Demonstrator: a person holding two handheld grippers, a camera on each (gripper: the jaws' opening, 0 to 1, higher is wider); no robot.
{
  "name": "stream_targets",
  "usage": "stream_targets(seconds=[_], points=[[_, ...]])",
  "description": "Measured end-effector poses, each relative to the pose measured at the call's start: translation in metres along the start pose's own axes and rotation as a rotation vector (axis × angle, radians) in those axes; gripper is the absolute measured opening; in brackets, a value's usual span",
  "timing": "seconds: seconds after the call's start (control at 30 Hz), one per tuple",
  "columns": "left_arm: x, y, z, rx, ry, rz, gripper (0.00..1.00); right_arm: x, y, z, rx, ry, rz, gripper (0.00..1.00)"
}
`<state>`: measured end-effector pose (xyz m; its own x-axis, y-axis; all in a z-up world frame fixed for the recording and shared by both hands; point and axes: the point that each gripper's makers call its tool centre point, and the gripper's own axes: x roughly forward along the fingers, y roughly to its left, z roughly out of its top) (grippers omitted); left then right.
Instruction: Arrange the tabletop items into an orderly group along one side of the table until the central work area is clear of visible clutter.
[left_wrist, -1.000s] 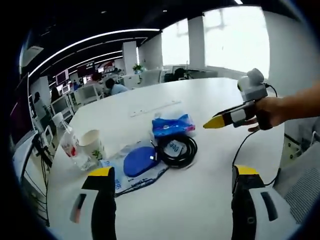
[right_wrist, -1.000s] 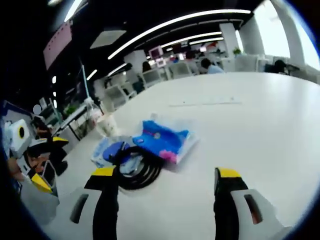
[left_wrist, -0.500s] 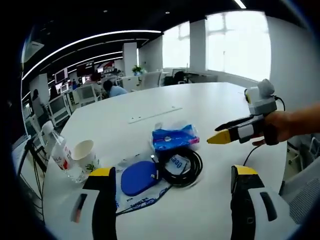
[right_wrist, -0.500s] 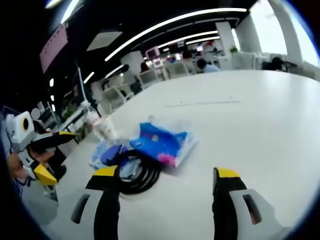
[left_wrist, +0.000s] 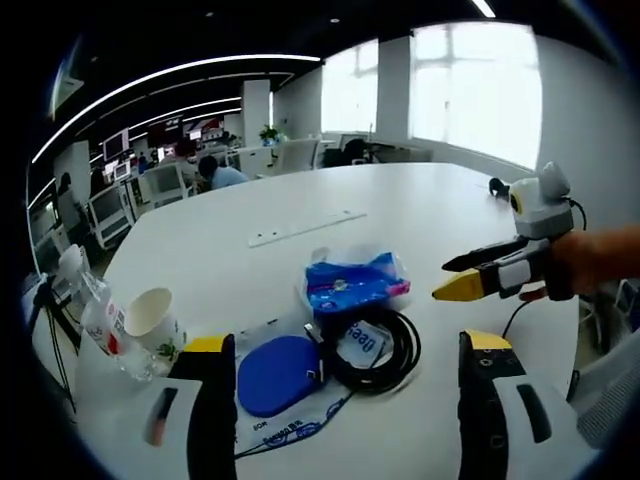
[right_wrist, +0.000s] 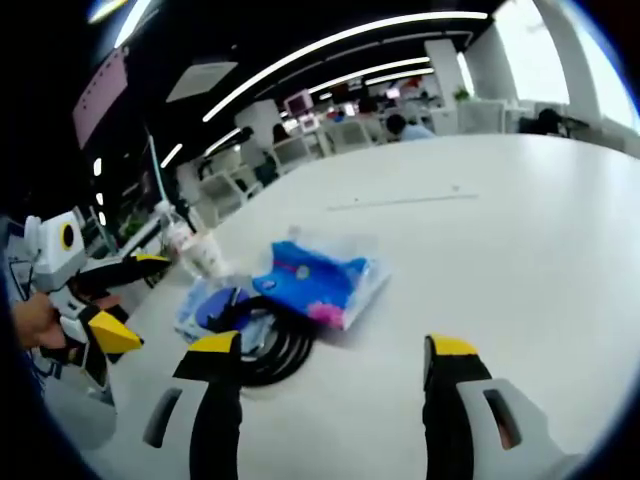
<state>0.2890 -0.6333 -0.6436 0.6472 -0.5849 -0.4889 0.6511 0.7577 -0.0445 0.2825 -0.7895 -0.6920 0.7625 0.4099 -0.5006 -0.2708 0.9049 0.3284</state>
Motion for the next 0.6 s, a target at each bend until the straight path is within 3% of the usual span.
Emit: stream_targets(seconds=[0.3,0.6], points=[[0.026,0.009,0.011,-0.023,-0.021,-0.018,0.83,0.005,-0.003,0.004,0.017,-0.003,-0.016,0.7],[0.048,0.017,0.005,-0.029,0.004,-0.026,0.8,0.01,0.0,0.008,0.036,-0.019,-0.019,0.68]])
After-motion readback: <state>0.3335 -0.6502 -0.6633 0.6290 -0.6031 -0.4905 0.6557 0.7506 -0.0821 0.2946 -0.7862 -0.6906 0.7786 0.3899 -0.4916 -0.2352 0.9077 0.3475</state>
